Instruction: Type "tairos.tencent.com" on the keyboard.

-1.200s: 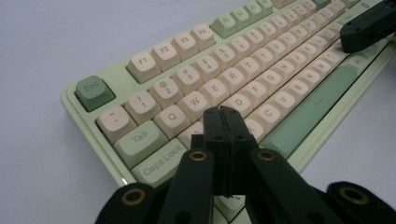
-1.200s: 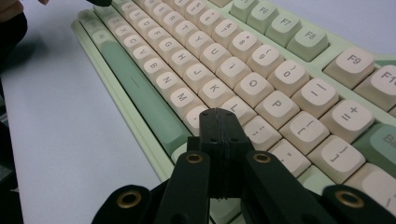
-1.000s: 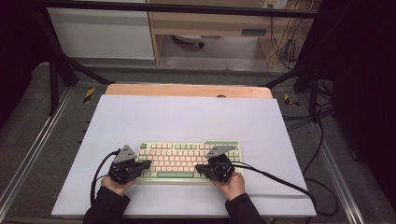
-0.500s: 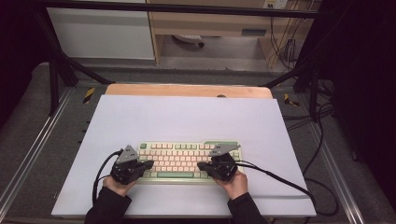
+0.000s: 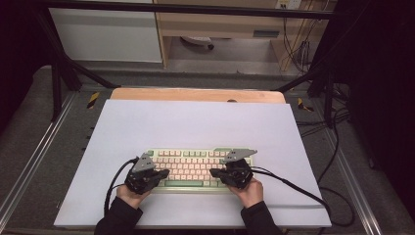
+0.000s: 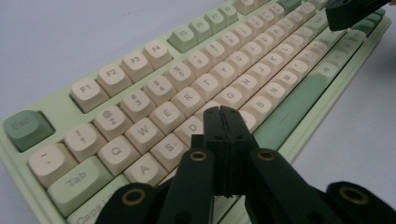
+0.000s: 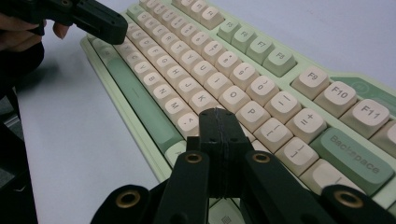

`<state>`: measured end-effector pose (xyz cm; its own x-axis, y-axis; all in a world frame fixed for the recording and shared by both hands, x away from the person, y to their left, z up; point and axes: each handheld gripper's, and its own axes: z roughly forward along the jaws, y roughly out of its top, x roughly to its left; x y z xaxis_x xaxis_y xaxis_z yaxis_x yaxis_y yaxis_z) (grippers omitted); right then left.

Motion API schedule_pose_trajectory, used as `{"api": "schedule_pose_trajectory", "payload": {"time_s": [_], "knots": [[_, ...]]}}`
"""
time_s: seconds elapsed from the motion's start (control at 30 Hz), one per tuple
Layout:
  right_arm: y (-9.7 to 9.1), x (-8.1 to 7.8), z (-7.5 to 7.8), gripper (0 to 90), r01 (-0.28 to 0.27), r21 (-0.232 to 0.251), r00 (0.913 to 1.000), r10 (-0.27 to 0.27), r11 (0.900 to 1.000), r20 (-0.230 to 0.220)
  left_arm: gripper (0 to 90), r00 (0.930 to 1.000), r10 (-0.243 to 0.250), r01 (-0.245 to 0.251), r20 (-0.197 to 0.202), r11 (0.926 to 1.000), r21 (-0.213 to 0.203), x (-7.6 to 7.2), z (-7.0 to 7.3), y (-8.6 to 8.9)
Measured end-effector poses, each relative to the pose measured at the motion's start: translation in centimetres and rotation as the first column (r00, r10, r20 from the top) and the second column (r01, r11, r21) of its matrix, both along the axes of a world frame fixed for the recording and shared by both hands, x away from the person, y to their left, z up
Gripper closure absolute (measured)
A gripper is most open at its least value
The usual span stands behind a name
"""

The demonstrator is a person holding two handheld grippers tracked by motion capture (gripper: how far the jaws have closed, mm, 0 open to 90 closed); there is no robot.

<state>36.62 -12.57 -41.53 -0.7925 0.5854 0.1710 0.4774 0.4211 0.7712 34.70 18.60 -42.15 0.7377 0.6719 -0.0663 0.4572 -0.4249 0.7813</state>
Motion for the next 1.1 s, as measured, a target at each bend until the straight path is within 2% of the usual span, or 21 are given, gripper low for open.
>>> {"api": "schedule_pose_trajectory", "payload": {"time_s": [0.3,0.9,1.1], "knots": [[-0.1,0.0,0.1,90.0,-0.001,0.000,1.0000,0.001,1.0000,0.007,90.0,0.9998,-0.018,0.018,-0.011,0.9998,0.012,0.0,-0.4,-1.2],[-0.2,0.0,0.2,90.0,-0.001,-0.001,1.0000,0.001,1.0000,0.002,90.0,0.9997,-0.013,0.014,-0.022,0.9994,0.031,0.2,-1.1,-1.4],[-0.2,-0.1,0.3,90.0,0.001,0.003,1.0000,-0.001,1.0000,0.004,90.0,0.9997,-0.017,0.017,-0.017,0.9996,0.023,0.1,-0.9,-1.4]]}}
